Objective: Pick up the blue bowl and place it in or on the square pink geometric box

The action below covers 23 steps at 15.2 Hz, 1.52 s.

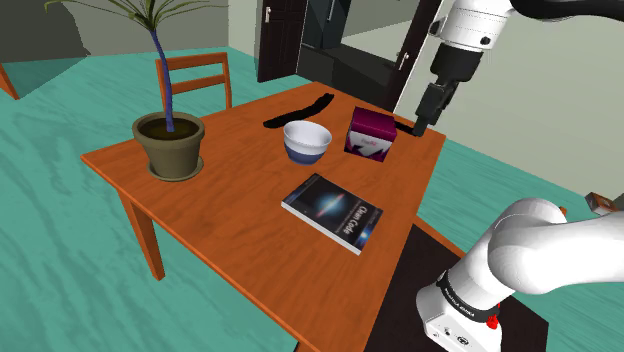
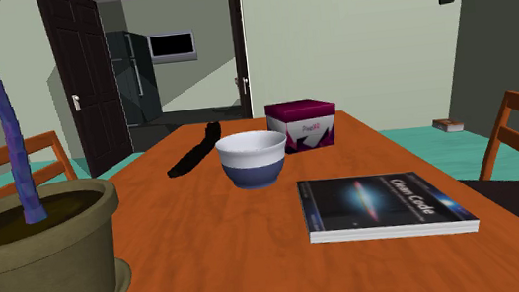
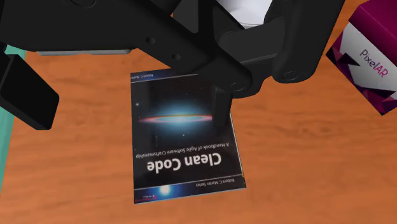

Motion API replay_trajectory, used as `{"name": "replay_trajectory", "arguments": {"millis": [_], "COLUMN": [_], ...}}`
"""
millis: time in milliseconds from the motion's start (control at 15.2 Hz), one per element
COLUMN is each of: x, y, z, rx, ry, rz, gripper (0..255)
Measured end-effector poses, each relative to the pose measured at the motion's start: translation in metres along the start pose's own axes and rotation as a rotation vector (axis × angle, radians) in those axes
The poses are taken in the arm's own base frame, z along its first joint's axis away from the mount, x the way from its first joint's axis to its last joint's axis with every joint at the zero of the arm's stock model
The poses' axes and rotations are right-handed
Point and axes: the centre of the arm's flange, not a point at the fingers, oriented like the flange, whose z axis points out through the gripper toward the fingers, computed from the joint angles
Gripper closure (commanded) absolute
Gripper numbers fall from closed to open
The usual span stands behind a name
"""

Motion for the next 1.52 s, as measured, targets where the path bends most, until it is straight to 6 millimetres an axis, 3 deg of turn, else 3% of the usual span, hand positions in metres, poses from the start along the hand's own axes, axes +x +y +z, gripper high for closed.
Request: {"name": "replay_trajectory", "arguments": {"millis": [132,330,1518], "x": [0.007,0.037,0.250], "y": [0.000,0.000,0.007], "z": [0.003,0.018,0.130], "rx": [-0.003,-0.017,-0.119], "ry": [-0.001,-0.005,-0.023], "rz": [0.001,0.007,0.045], "gripper": [0,0,0]}}
